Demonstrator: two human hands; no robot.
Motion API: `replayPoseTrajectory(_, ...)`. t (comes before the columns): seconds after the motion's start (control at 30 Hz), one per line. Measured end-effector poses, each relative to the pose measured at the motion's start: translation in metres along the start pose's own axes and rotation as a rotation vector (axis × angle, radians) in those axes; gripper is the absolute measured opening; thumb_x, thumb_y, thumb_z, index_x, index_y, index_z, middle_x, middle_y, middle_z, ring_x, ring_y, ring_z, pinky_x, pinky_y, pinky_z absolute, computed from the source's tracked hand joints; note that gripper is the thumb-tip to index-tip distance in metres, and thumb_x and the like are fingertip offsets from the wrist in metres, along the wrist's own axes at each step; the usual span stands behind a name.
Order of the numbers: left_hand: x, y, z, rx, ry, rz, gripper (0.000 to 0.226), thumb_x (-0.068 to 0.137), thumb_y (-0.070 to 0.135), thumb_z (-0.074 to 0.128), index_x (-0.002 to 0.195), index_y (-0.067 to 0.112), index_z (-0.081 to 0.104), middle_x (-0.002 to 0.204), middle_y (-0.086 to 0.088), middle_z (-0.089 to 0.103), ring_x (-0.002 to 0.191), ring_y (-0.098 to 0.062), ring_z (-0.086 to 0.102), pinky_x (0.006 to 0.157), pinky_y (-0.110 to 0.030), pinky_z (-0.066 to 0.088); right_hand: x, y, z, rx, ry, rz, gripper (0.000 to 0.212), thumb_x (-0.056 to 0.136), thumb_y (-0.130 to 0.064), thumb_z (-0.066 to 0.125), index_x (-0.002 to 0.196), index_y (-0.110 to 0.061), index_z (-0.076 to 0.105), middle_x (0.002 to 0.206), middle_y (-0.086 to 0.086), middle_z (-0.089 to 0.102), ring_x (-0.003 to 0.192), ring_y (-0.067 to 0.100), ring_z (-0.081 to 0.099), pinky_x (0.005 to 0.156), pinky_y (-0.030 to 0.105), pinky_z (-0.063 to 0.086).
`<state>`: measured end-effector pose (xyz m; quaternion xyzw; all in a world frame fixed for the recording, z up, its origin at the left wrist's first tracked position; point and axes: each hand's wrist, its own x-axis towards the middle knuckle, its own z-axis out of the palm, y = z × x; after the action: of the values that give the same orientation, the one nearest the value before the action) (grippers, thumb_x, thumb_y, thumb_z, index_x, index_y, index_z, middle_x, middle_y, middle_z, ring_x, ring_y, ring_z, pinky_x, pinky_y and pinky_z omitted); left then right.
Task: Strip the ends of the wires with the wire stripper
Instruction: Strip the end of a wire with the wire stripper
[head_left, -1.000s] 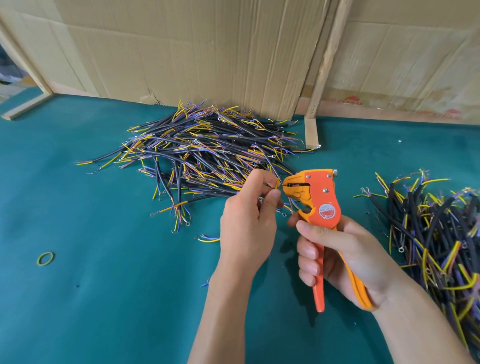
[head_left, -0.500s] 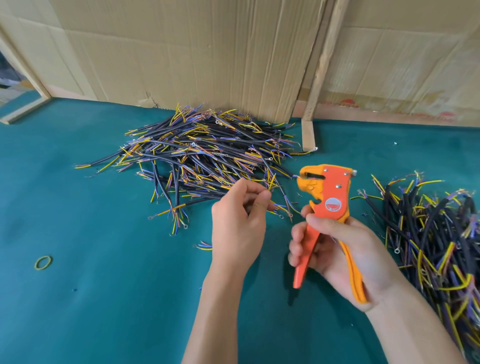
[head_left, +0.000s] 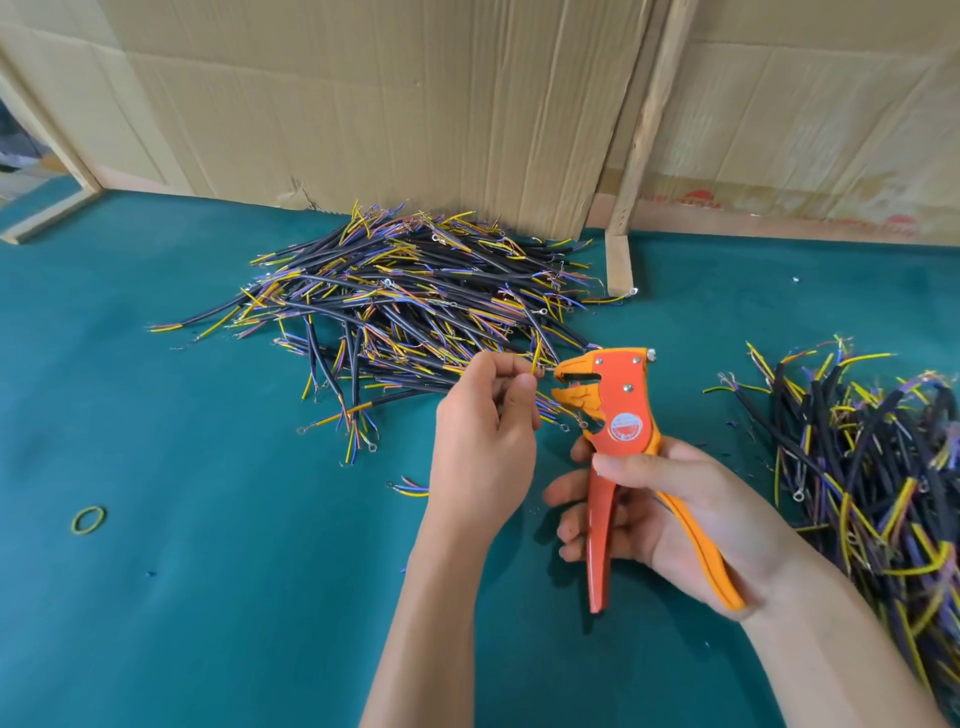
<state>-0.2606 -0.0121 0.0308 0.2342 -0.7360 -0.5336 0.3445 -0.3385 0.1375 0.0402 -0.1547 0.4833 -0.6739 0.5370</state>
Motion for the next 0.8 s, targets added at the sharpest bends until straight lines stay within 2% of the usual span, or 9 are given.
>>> replayPoseTrajectory(0.23,-0.0011,-0.0015,-0.0011,0.039,-0.064,0.047,0.015,0.102,0.004,0.047,0.098,0.017,0.054,0.067,0.004,0.053,0.061,-0.005,0.046,0.059,-0.013,0.036,0.0007,-0.0003,0.0011,0.005,0.013,-0.01,0.047,0.06,-0.026,0.097,0.097,-0.01,0.075,0.103,0.038,0.067,0.075,0.044,0.069,0.07,0.052,0.058)
replayPoseTrajectory(0.4,0.0003,-0.0034,-0.0044,0.044,-0.1,0.08,0.021,0.102,0.005,0.045,0.096,0.024,0.051,0.066,0.003,0.054,0.064,-0.016,0.048,0.064,-0.027,0.041,-0.0007,-0.0013,0.0015,0.0,0.021,-0.006,0.049,0.058,-0.026,0.098,0.097,-0.009,0.074,0.103,0.04,0.066,0.074,0.045,0.069,0.069,0.053,0.058)
replayPoseTrajectory(0.57,-0.0003,-0.003,-0.0063,-0.03,-0.153,0.072,0.018,0.1,0.007,0.047,0.093,0.023,0.051,0.065,0.0,0.057,0.058,-0.015,0.041,0.057,-0.027,0.035,-0.0037,-0.0041,-0.0006,-0.003,0.023,-0.004,0.05,0.059,-0.024,0.098,0.098,-0.007,0.073,0.103,0.04,0.066,0.074,0.046,0.068,0.07,0.053,0.058)
replayPoseTrajectory(0.67,-0.0018,0.0018,-0.003,-0.046,-0.146,0.065,0.015,0.091,0.011,0.049,0.086,0.025,0.05,0.059,-0.002,0.043,0.059,-0.021,0.037,0.055,-0.03,0.032,-0.0038,-0.0049,-0.0003,-0.015,0.014,0.0,0.048,0.059,-0.025,0.097,0.098,-0.008,0.074,0.103,0.039,0.066,0.074,0.045,0.068,0.07,0.054,0.058)
replayPoseTrajectory(0.73,-0.0012,0.0035,-0.0022,-0.037,-0.137,0.077,0.016,0.086,0.01,0.051,0.082,0.025,0.049,0.058,0.005,0.033,0.058,-0.018,0.032,0.054,-0.028,0.029,-0.0034,-0.0048,0.0007,-0.023,0.007,0.004,0.048,0.059,-0.026,0.097,0.097,-0.009,0.074,0.103,0.039,0.067,0.075,0.044,0.069,0.07,0.053,0.059)
replayPoseTrajectory(0.8,-0.0011,0.0029,-0.0027,-0.008,-0.133,0.104,0.021,0.088,0.007,0.058,0.081,0.024,0.048,0.059,0.006,0.03,0.059,-0.015,0.03,0.054,-0.026,0.028,-0.0031,-0.0045,0.0013,-0.025,0.002,0.004,0.047,0.06,-0.026,0.097,0.097,-0.009,0.074,0.103,0.038,0.067,0.075,0.044,0.069,0.07,0.053,0.059)
